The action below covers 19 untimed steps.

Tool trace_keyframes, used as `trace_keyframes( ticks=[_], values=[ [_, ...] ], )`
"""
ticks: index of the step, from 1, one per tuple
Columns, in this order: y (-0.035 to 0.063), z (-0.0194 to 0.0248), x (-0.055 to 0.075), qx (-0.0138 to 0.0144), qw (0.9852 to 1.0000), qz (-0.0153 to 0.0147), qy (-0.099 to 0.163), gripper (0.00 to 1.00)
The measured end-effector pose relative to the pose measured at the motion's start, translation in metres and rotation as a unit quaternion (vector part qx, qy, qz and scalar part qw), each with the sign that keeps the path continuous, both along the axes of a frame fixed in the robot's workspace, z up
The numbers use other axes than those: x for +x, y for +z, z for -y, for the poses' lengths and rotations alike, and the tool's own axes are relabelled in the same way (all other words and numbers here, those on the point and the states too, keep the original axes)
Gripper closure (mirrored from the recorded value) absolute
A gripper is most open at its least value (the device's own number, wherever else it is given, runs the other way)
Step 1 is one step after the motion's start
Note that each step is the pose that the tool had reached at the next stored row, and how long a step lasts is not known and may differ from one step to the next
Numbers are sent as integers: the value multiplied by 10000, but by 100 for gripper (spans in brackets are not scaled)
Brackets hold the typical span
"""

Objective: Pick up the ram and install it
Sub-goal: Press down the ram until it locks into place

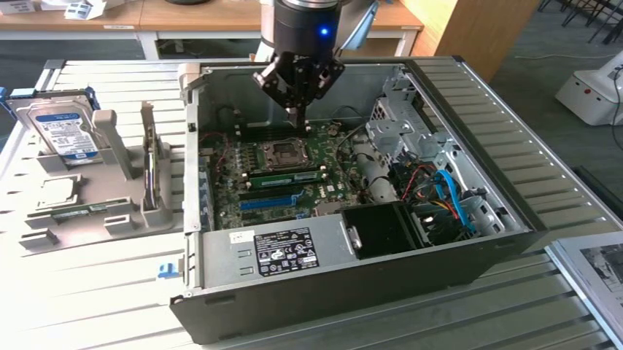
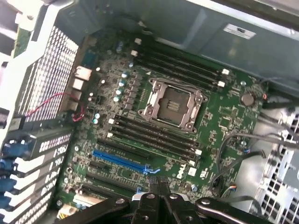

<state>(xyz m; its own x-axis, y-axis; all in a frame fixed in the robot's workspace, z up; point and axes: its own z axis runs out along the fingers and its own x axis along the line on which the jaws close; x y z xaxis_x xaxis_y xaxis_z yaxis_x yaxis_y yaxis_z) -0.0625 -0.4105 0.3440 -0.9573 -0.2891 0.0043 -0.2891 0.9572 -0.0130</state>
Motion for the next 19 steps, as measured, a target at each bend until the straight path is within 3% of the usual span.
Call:
trace_keyframes(
  ticks=[4, 8, 19],
  values=[
    [-4, 0, 0, 0, 9995, 0, -321, 90],
    [-8, 0, 0, 1, 9978, 0, -666, 90],
    [-15, 0, 0, 0, 9882, 0, -1530, 90]
  ],
)
